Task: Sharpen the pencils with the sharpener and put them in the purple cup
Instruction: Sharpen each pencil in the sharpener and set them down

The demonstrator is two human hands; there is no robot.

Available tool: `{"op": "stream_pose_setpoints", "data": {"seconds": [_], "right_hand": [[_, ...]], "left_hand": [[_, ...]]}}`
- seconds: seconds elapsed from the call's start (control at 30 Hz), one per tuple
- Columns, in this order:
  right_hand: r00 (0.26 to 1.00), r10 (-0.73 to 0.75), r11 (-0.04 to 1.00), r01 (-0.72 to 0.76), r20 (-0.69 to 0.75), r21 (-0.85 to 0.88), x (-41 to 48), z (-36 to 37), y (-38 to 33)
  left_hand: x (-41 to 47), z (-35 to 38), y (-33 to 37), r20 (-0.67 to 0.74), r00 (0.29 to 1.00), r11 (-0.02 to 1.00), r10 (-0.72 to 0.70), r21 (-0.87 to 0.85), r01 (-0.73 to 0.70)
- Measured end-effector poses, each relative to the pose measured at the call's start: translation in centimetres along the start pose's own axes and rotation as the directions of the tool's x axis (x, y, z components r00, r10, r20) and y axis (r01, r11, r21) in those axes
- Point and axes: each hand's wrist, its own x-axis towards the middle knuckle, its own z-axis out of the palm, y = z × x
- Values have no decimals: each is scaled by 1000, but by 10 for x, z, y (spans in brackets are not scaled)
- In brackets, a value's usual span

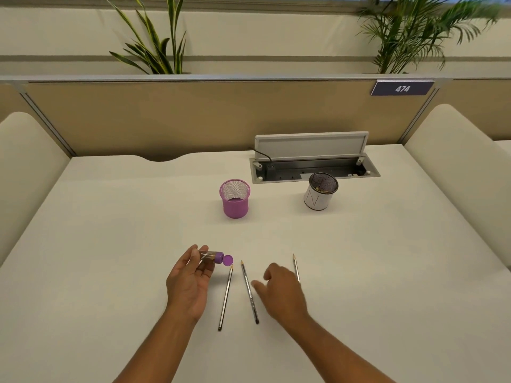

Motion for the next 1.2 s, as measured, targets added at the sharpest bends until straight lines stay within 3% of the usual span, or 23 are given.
{"op": "stream_pose_setpoints", "data": {"seconds": [0.13, 0.3, 0.5, 0.67, 0.77, 0.97, 1.2], "right_hand": [[983, 26, 987, 4, 182, -160, -10, 19, -14], [986, 7, 976, 29, 164, -216, -15, 28, -14], [988, 27, 996, -13, 151, -92, -12, 15, -11], [999, -3, 965, -10, 49, 262, -12, -6, -6], [998, -64, 939, 55, 16, 339, -18, -25, -8], [974, -224, 936, 207, 26, 286, -32, -50, -15], [962, -269, 942, 253, 42, 221, -35, -51, -17]], "left_hand": [[2, -2, -2, 3, 1000, 1000, -4, 10, 4], [2, -4, -2, -17, 1000, 1000, -11, 26, 12], [-2, -2, -2, -2, 1000, 1000, -5, 7, 5], [-4, 1, -3, 10, 1000, 1000, -8, -2, 8], [-6, 3, -4, 23, 1000, 1000, -9, 2, 9], [-8, 10, -6, 54, 999, 1000, -6, 1, 6], [-10, 13, -6, 70, 998, 1000, -4, -8, 4]]}}
